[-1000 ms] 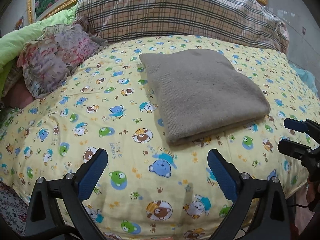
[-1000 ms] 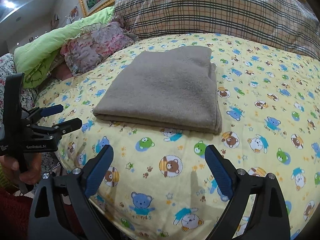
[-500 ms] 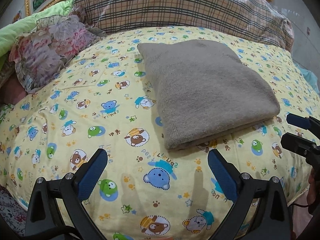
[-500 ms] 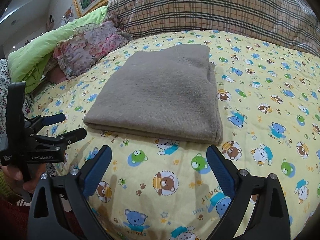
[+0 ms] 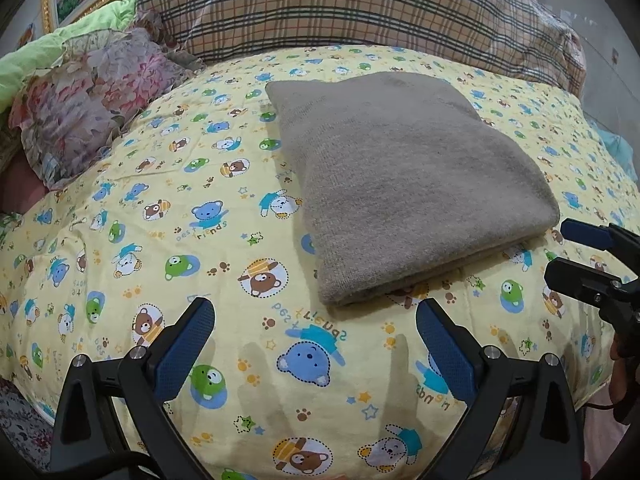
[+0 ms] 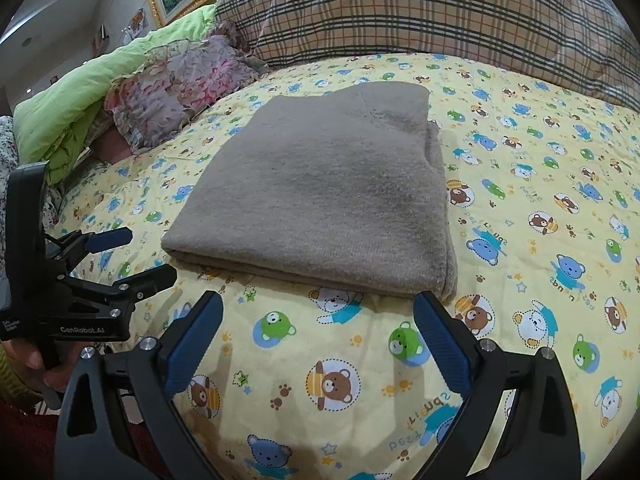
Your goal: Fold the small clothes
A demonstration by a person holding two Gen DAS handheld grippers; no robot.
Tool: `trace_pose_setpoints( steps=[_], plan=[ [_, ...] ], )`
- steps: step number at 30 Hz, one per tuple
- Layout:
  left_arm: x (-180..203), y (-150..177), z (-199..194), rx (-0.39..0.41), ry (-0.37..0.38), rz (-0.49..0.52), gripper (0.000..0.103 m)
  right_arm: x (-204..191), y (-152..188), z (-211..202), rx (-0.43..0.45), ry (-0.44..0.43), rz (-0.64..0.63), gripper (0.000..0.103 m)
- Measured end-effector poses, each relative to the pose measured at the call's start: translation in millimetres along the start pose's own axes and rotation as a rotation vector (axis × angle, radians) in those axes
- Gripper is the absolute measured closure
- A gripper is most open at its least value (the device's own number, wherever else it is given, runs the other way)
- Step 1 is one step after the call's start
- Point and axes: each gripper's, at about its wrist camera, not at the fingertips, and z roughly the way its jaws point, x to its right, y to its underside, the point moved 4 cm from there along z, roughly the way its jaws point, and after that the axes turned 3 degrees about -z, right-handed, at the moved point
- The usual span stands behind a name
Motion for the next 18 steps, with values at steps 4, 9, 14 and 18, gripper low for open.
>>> trace_pose_setpoints(
  steps=[4, 9, 14, 18],
  plan=[
    [-2, -4, -1, 0.004, 0.004, -0.010, 0.002, 1, -3, 2, -0.002, -0.005, 0.003, 0.007],
    [-2, -6, -3, 0.000, 0.017, -0.020, 0.002, 1, -7, 5, -0.004, -0.011, -0.001, 0.007],
    [0, -8, -8, 0.008, 0.022, -0.020, 0.001, 0, -10, 4, 0.002, -0.015, -0.002, 0.007],
    [1, -10, -10, 0.015, 0.028, -0.016, 0.001, -1, -11, 2, 0.008, -0.015, -0.001, 0.007]
  ],
)
